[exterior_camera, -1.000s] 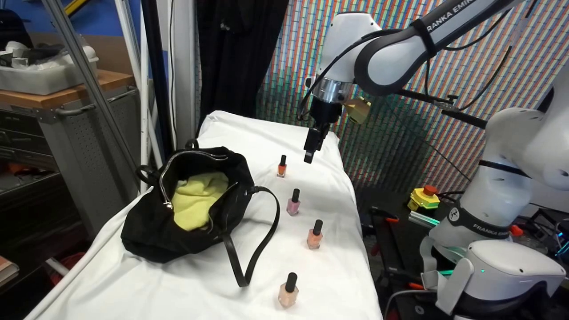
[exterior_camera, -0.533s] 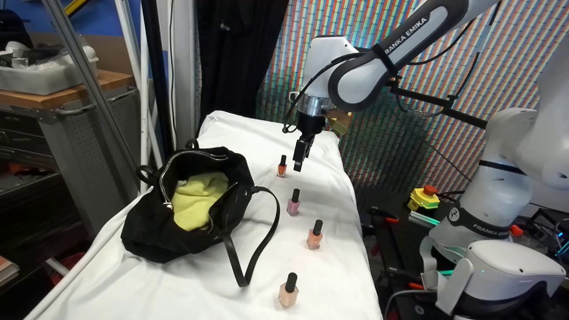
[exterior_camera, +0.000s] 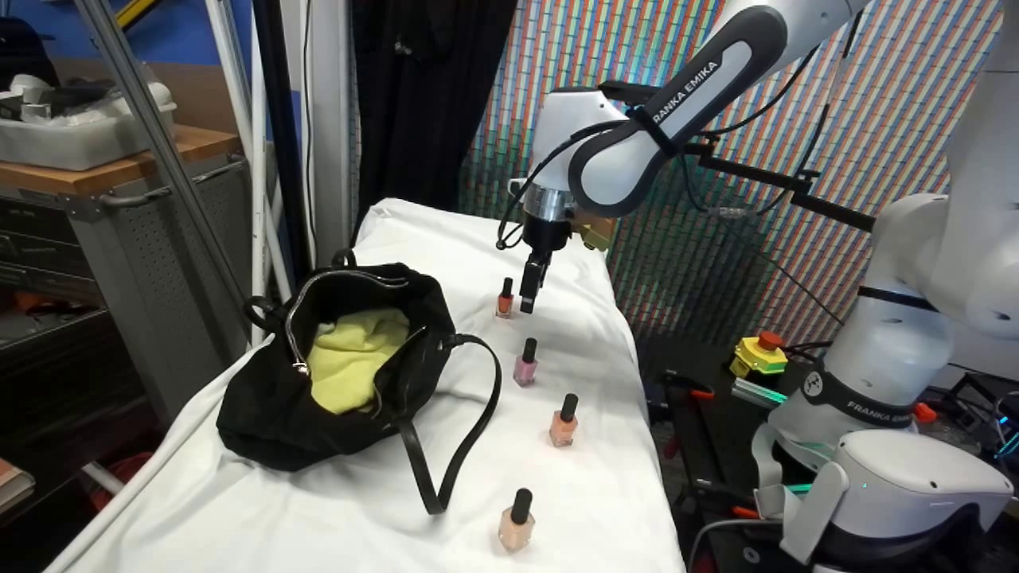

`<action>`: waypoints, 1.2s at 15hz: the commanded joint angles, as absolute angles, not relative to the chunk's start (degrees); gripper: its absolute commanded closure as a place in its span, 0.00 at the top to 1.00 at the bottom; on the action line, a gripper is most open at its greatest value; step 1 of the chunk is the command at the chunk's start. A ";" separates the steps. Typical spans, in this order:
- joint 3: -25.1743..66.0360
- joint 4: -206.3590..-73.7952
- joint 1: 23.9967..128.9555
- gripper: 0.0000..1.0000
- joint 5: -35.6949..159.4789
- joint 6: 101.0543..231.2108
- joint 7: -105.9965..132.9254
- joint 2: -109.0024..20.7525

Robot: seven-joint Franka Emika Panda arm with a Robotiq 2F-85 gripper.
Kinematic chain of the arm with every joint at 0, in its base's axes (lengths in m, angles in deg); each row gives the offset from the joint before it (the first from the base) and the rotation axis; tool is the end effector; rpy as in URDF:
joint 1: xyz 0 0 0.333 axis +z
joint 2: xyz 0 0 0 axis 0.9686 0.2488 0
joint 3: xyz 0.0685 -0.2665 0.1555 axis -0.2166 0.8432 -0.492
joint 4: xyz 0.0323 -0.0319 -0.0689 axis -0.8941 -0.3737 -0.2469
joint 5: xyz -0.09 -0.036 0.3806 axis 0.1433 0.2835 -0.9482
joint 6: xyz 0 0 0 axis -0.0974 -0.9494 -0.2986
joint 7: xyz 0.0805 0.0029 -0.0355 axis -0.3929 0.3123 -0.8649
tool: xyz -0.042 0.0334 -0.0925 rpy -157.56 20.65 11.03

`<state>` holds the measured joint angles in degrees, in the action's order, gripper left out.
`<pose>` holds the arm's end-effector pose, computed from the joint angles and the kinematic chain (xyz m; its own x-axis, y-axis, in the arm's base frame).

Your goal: Pick up the nail polish bottles and place them in the black bag

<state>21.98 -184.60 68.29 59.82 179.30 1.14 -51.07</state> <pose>0.4920 -0.1122 0.2521 0.9970 -0.0743 0.0196 -0.0748 -0.9968 0.0269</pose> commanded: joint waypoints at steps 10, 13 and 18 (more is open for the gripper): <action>21.04 -177.85 66.69 1.00 58.85 180.52 -4.44 -41.70; 20.99 -176.86 66.55 1.00 59.07 180.28 -4.41 -40.37; 21.33 -176.84 66.40 1.00 59.62 180.50 -4.03 -41.01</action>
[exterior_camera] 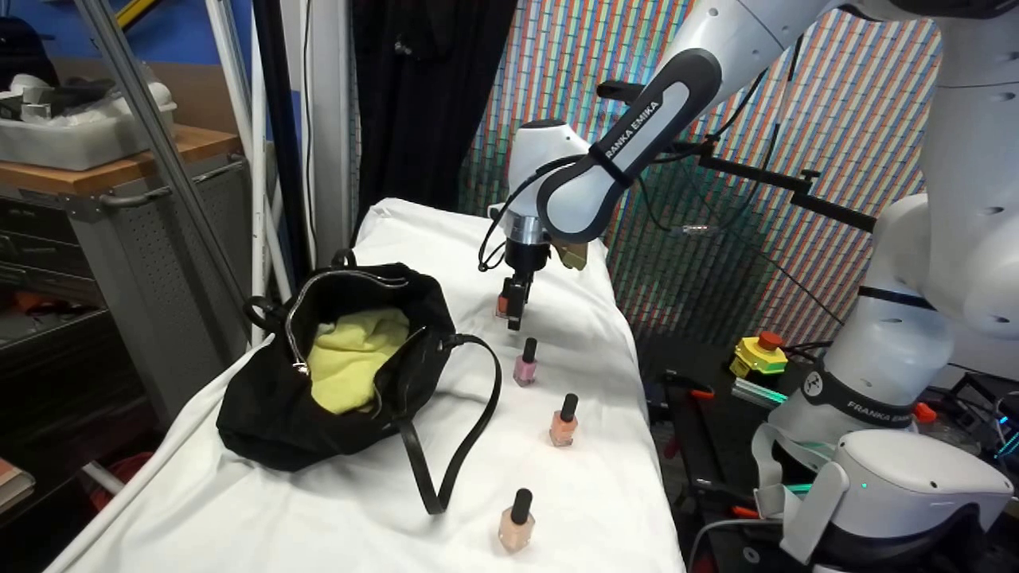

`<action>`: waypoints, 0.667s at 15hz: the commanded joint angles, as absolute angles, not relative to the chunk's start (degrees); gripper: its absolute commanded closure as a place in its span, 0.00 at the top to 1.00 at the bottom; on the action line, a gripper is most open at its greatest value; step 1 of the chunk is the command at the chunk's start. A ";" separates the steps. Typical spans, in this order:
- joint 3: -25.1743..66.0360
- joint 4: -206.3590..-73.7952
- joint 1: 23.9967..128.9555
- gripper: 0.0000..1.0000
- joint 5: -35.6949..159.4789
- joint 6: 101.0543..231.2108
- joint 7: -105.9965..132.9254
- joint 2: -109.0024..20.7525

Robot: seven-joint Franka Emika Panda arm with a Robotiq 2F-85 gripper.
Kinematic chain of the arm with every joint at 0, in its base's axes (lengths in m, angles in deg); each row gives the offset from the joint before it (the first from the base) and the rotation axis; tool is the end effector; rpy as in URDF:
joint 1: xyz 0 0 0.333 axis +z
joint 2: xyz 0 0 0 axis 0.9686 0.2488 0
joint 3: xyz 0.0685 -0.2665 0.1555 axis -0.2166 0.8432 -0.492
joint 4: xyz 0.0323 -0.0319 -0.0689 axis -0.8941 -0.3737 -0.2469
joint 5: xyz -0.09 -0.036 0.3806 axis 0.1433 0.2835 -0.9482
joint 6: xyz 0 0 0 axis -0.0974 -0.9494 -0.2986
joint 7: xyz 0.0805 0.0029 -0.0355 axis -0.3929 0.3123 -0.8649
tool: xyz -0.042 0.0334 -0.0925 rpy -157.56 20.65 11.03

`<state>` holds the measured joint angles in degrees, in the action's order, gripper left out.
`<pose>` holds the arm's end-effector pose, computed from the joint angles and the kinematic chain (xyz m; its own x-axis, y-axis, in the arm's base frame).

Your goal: Pick up the nail polish bottles and place them in the black bag

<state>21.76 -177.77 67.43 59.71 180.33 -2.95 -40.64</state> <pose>0.5191 -0.1250 0.2024 0.9995 -0.0126 -0.0287 -0.0117 -0.9994 0.0327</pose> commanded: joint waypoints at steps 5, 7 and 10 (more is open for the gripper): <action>21.95 -177.04 66.63 1.00 60.72 180.92 -3.51 -42.89; 22.00 -176.10 66.81 1.00 60.90 180.76 -3.27 -42.46; 21.85 -174.36 66.71 1.00 60.68 180.15 -3.45 -41.25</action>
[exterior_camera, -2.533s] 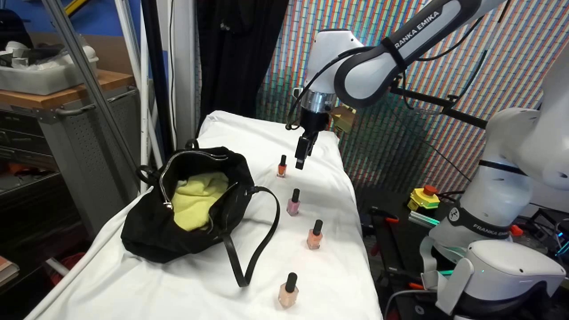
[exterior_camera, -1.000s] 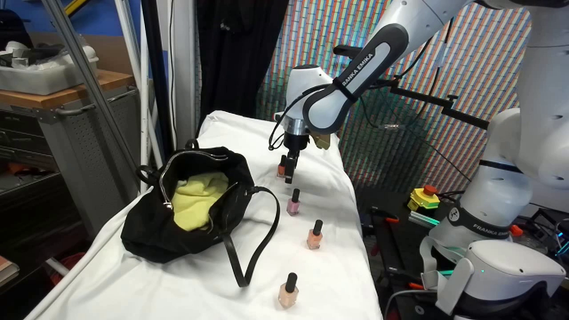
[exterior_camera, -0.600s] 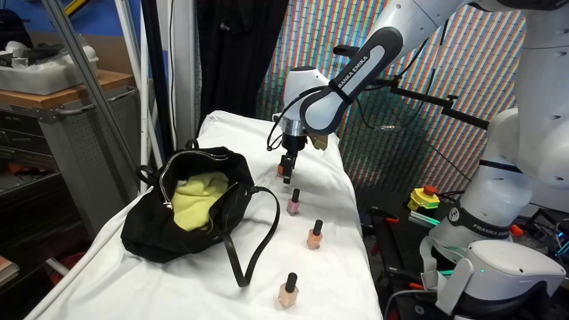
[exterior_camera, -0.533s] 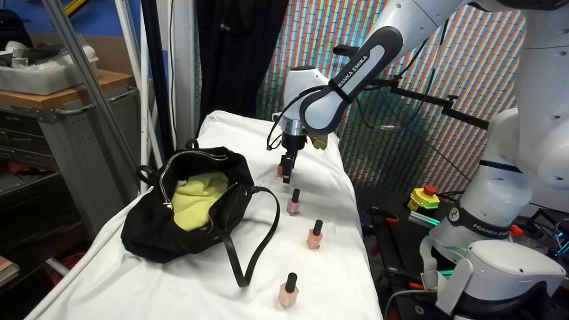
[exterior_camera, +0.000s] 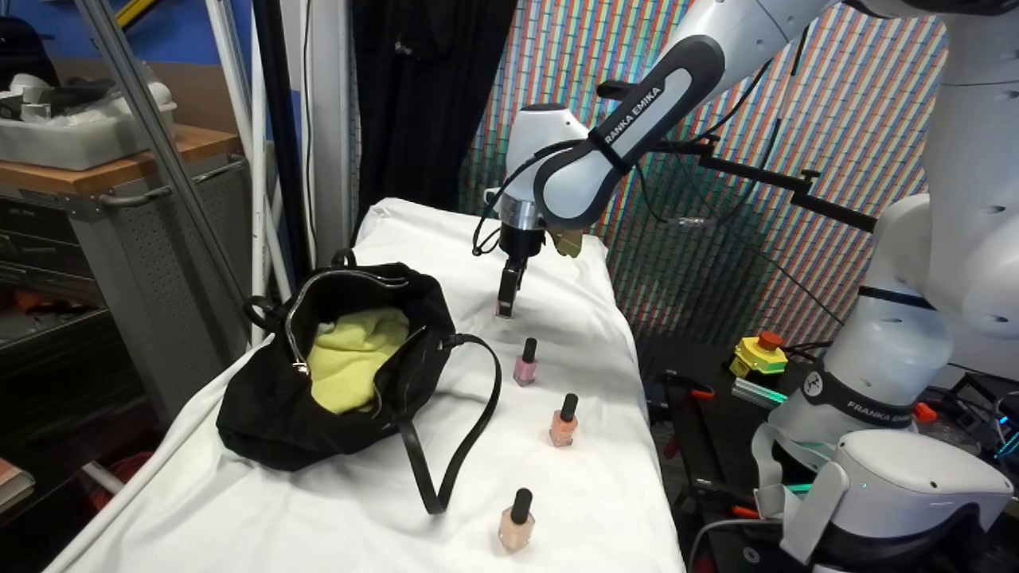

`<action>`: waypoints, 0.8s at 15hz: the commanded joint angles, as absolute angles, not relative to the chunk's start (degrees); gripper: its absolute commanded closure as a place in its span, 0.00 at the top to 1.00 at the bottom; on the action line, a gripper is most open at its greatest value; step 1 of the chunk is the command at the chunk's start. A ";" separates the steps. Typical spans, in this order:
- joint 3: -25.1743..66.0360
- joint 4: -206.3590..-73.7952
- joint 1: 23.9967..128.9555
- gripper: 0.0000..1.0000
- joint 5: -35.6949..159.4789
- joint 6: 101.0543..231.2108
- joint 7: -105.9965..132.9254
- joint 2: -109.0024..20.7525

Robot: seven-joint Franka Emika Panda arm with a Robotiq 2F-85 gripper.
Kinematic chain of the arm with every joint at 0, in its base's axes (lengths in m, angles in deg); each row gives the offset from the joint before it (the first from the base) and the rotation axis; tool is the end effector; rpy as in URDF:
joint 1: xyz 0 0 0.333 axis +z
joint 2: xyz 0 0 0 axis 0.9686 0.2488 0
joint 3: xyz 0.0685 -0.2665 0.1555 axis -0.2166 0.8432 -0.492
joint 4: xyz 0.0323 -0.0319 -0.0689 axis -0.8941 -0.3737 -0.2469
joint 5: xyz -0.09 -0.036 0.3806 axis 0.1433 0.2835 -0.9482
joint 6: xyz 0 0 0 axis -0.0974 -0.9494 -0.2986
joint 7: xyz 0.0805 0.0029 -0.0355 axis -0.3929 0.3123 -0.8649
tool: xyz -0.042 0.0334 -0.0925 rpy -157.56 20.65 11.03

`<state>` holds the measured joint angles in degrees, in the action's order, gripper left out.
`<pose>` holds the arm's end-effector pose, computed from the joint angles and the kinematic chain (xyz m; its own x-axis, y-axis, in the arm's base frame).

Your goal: Pick up the nail polish bottles and place them in the black bag

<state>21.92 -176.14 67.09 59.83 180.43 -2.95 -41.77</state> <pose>0.5315 -0.1323 0.2234 0.9996 -0.0185 0.0200 -0.0193 -0.9989 0.0437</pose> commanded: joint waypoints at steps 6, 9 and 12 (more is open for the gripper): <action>21.63 -172.06 66.43 1.00 60.36 179.28 -3.74 -38.62; 21.56 -171.54 66.40 1.00 60.37 179.15 -3.67 -37.46; 21.63 -171.14 66.48 1.00 60.59 178.84 -3.45 -36.39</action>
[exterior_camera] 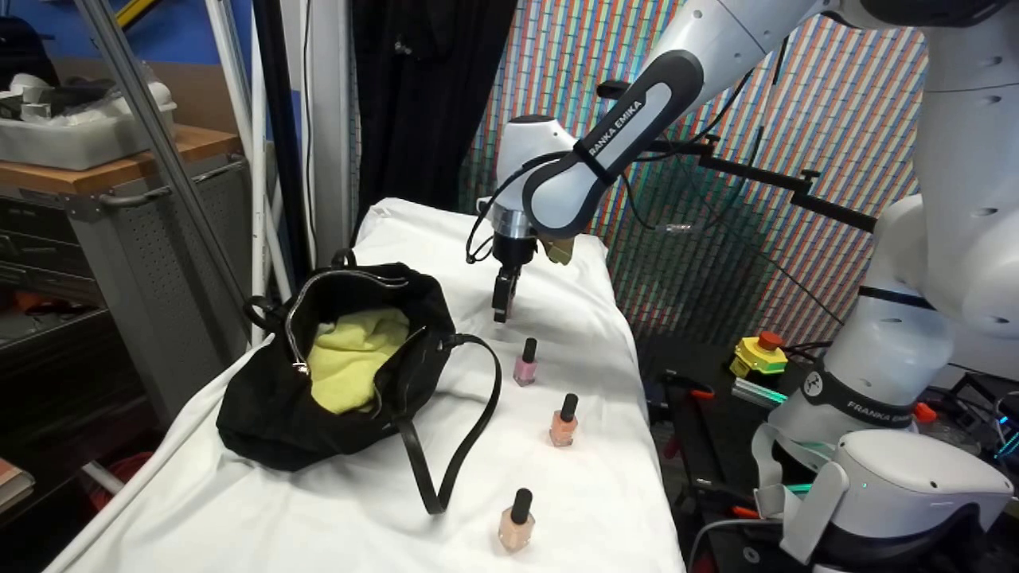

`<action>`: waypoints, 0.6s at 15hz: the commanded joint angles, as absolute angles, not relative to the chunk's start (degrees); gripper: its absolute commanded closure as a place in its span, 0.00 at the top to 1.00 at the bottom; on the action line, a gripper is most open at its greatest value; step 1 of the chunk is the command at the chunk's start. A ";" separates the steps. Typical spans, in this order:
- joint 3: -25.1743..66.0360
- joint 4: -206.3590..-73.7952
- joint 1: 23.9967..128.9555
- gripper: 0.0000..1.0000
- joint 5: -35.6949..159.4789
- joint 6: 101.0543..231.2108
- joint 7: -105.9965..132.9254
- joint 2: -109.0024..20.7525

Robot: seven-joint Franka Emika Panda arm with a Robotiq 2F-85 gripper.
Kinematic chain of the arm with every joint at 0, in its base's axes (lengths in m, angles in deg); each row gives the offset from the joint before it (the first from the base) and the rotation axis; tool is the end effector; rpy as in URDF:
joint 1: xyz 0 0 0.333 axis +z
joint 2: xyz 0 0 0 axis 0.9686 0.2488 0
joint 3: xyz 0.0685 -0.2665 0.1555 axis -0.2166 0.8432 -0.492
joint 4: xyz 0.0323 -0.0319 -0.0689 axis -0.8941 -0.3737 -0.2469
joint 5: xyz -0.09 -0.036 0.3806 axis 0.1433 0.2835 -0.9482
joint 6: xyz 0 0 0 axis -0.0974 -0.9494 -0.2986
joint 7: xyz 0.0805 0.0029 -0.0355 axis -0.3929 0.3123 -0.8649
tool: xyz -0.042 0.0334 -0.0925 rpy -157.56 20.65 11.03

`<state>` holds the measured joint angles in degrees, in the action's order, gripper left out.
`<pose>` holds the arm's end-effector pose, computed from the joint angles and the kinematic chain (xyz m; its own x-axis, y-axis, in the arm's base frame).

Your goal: Pick up the nail polish bottles and place them in the black bag

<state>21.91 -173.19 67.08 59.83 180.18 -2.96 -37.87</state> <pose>0.5424 -0.1350 0.2043 0.9999 -0.0168 -0.0016 -0.0167 -0.9988 0.0451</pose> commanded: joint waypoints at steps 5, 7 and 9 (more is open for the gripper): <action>21.66 -170.63 66.56 1.00 60.73 178.02 -3.42 -36.29; 21.82 -170.68 66.68 1.00 61.02 177.96 -3.29 -36.36; 21.90 -170.74 66.75 0.74 61.20 178.03 -3.20 -36.40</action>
